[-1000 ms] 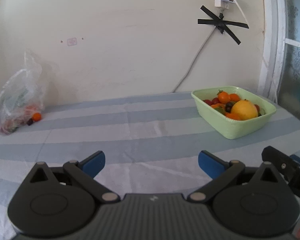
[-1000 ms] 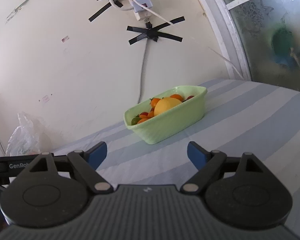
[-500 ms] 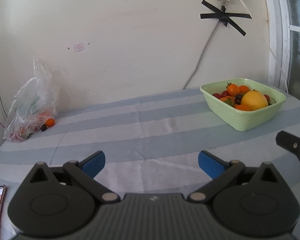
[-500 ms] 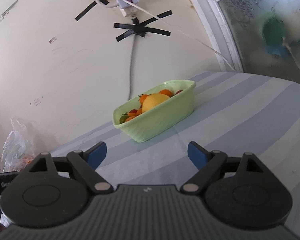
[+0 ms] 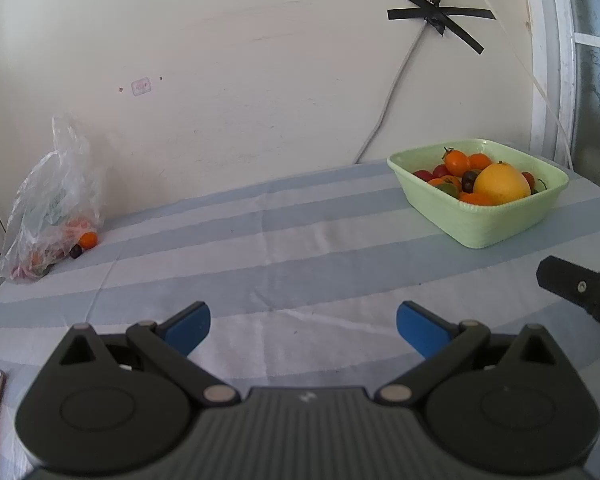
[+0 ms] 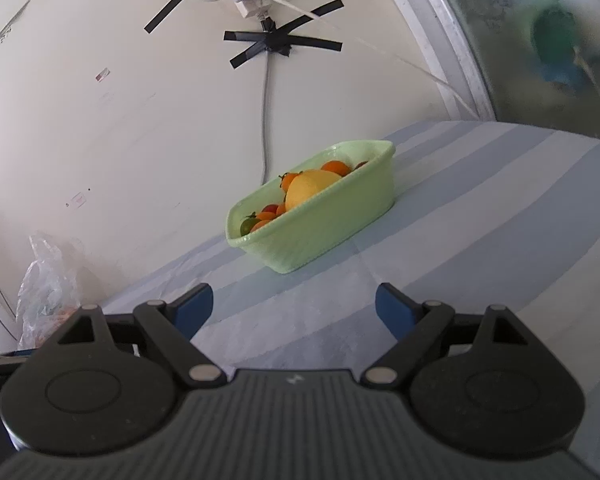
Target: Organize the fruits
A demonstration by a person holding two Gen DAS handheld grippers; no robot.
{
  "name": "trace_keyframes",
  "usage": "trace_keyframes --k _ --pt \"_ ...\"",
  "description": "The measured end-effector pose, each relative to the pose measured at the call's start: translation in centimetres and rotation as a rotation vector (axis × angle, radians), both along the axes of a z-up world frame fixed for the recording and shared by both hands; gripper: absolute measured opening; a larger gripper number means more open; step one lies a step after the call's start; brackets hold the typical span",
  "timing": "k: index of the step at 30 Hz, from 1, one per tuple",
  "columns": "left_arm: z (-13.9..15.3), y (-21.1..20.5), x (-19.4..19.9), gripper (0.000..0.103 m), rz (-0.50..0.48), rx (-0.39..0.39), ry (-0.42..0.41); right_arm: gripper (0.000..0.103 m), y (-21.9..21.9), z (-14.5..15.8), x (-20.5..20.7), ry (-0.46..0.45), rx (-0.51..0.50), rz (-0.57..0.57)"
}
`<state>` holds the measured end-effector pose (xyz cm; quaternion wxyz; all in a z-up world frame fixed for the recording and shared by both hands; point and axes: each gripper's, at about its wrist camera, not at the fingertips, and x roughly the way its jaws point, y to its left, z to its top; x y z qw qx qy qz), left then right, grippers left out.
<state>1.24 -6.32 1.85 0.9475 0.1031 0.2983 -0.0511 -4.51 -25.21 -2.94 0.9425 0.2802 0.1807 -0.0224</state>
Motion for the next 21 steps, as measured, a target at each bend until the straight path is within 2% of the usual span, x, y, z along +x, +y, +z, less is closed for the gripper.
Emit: trace_keyframes --k 4,11,17,21 --pt "0.3 0.1 -0.1 0.103 0.012 -0.018 -0.028 0.09 -0.2 -0.1 0.0 0.001 0.018 0.003" --pt "1.9 0.3 -1.2 0.103 0.051 -0.023 -0.141 0.09 -0.2 -0.1 0.0 -0.005 0.026 0.008" --pt "2.8 -0.2 -1.7 0.103 0.035 -0.028 -0.188 0.09 -0.3 -0.1 0.0 -0.012 0.033 0.01" --pt "2.9 -0.6 -1.9 0.103 0.027 -0.018 -0.19 0.09 -0.5 -0.2 0.0 -0.013 0.04 0.012"
